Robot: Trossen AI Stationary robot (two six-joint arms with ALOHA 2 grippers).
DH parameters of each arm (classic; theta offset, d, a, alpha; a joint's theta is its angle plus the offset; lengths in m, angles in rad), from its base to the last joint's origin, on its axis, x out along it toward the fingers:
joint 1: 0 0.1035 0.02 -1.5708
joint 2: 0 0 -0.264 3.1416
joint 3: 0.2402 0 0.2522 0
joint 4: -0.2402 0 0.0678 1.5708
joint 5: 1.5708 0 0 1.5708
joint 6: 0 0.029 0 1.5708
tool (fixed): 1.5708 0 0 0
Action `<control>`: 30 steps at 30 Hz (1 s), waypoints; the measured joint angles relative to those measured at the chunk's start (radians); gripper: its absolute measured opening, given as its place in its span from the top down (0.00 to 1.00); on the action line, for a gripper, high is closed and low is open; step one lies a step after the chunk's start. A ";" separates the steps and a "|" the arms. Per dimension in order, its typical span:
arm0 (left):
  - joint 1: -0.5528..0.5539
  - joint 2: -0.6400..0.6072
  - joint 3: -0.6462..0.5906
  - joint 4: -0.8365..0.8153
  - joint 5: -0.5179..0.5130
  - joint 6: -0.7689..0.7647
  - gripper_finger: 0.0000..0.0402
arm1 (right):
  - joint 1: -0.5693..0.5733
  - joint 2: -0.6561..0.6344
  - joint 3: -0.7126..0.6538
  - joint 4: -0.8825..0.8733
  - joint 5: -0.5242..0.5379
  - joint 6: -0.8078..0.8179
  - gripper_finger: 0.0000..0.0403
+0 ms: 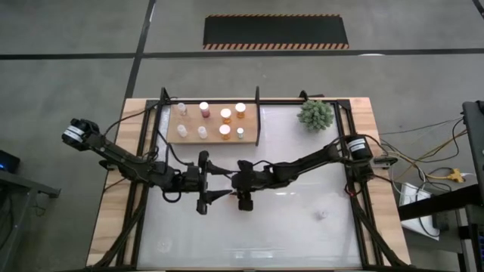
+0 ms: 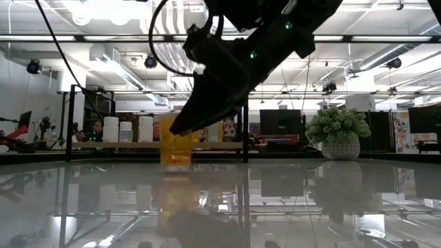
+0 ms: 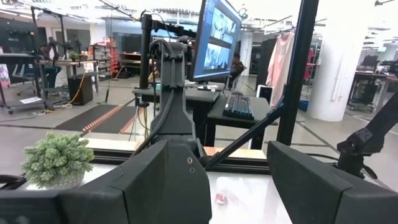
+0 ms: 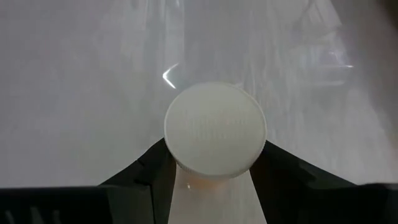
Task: Pick and place medicine bottles onto shelf by color
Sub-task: Put the orange pill bottle on the shelf
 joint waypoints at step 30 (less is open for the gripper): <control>0.009 0.081 0.078 -0.438 -0.118 -0.397 0.36 | 0.012 -0.538 -0.369 -0.145 0.009 -0.046 0.33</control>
